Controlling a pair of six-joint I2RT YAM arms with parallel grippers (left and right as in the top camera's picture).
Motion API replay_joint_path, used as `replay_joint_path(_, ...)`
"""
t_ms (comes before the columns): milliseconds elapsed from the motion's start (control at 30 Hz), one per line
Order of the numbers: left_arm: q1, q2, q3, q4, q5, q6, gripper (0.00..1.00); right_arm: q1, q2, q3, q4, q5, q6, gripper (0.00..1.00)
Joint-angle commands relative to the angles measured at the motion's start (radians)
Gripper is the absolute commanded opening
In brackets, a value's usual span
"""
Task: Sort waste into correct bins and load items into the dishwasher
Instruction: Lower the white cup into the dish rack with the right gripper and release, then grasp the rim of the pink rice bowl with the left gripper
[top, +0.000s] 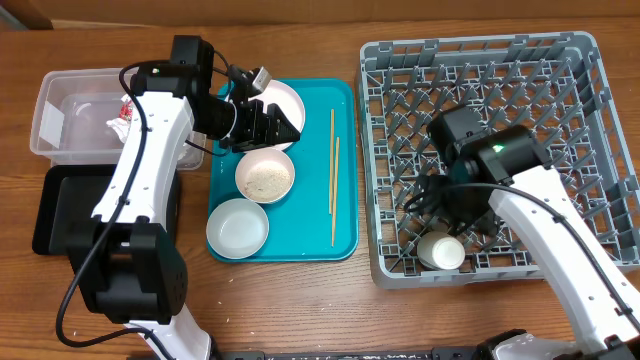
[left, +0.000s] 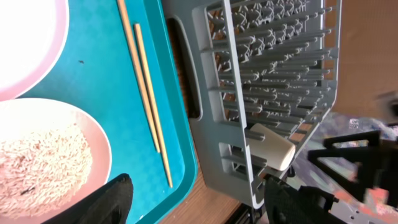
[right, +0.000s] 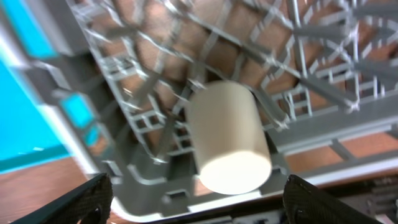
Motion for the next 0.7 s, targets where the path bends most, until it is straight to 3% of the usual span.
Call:
replay_joint_path(0, -0.004, -0.007, 0.119, -0.048, -0.092, -0.002, 0.68, 0.001, -0.006, 0.123, 0.037, -0.042, -0.046, 0.89)
replay_joint_path(167, -0.027, -0.007, 0.307, -0.224, -0.368, -0.003, 0.68, 0.019, -0.005, 0.146, 0.184, -0.088, -0.047, 0.86)
replay_joint_path(367, -0.105, -0.005, 0.310, -0.340, -0.707, -0.136, 0.69, 0.020, -0.004, 0.146, 0.268, -0.089, -0.044, 0.86)
replay_joint_path(533, -0.187, -0.005, 0.206, -0.311, -0.725, -0.232, 0.66, 0.020, 0.005, 0.146, 0.277, -0.081, -0.045, 0.86)
replay_joint_path(667, -0.286, -0.005, 0.067, -0.161, -0.726, -0.254, 0.66, 0.018, 0.005, 0.146, 0.278, -0.050, -0.045, 0.87)
